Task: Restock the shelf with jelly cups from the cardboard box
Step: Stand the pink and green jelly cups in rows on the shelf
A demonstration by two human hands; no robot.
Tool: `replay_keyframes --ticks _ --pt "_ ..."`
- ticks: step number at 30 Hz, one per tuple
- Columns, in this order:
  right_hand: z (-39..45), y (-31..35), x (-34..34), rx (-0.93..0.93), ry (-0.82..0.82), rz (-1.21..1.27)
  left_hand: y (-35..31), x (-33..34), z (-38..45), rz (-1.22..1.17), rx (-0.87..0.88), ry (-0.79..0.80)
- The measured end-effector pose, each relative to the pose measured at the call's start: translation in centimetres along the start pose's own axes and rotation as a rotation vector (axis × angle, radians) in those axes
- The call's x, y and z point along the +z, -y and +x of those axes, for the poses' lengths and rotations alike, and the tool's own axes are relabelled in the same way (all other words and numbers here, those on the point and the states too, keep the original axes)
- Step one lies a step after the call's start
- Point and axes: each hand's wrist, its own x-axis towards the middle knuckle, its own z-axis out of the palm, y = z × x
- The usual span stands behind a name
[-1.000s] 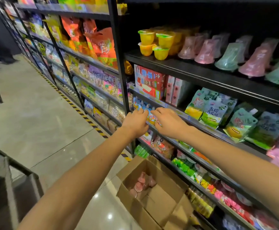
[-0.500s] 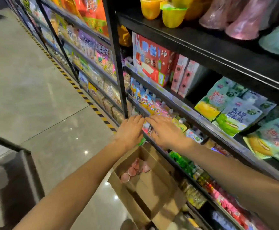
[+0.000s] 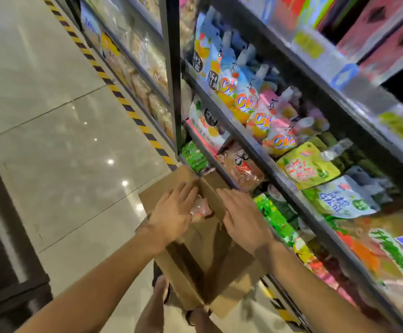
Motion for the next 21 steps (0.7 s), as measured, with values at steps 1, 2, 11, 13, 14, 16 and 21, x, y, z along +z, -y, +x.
replay_keyframes --ticks 1,2,11,13,14,16,21 --pt "-0.1 -0.9 2.2 0.019 0.024 0.007 0.6 2.2 0.2 0.000 -0.026 0.032" --pt "-0.3 -1.7 4.4 0.045 0.046 0.026 1.1 4.3 0.6 0.001 -0.063 0.058" --pt "-2.5 -8.1 20.6 0.180 0.240 0.037 4.4 24.4 4.1 -0.112 -0.244 0.226" --pt "-1.9 -9.1 23.6 0.189 0.249 -0.026 4.9 27.9 5.0 -0.160 -0.270 0.262" --pt "-1.6 -9.6 25.3 0.205 0.238 -0.027 5.2 29.6 5.4 -0.170 -0.289 0.256" --pt "-0.7 -10.3 28.6 0.288 0.242 0.058 5.9 32.8 6.5 -0.204 -0.352 0.216" --pt "2.8 -12.6 37.6 0.521 0.269 0.314 8.5 39.0 11.1 -0.372 -0.511 0.140"
